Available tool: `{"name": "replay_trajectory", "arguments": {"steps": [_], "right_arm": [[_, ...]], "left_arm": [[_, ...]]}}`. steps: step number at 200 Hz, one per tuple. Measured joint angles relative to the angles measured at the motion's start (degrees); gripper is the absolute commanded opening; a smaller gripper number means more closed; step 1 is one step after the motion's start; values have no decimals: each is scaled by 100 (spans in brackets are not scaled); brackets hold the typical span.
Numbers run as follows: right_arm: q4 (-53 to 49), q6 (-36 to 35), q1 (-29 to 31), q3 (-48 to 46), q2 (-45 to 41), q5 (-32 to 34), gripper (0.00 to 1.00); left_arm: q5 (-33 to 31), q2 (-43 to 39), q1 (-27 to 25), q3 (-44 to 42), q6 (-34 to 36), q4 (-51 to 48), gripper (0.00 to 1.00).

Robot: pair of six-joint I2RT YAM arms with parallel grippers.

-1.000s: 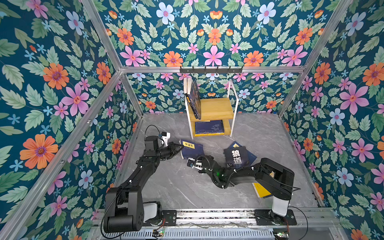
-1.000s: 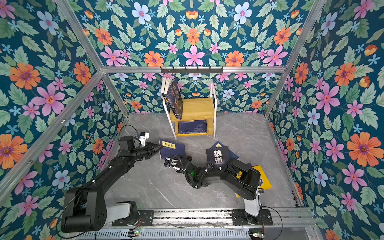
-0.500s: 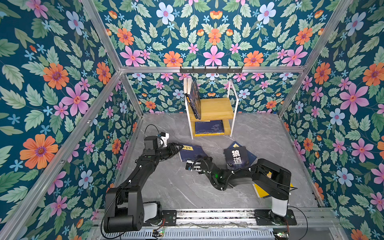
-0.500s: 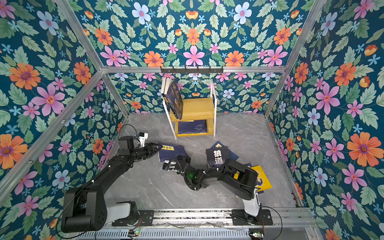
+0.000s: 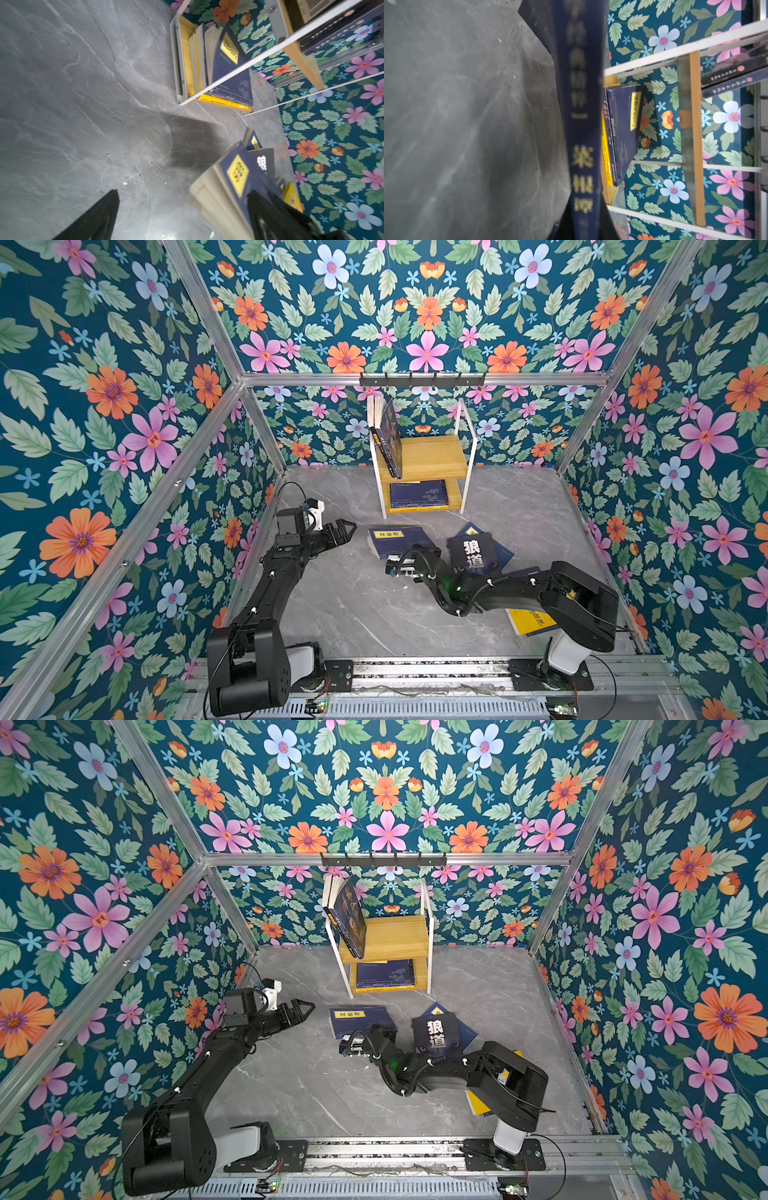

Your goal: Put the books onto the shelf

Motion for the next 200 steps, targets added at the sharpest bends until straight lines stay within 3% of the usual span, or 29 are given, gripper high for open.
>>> {"name": "replay_trajectory", "arguments": {"steps": [70,200], "right_arm": [[-831,-306,-811,138,-789,122,0],[144,-953,-1770,1097,638,356,0]], "left_arm": [[-442,-96,26,229,761,-341,100],[-525,-164,52,232,922,-476,100]]}}
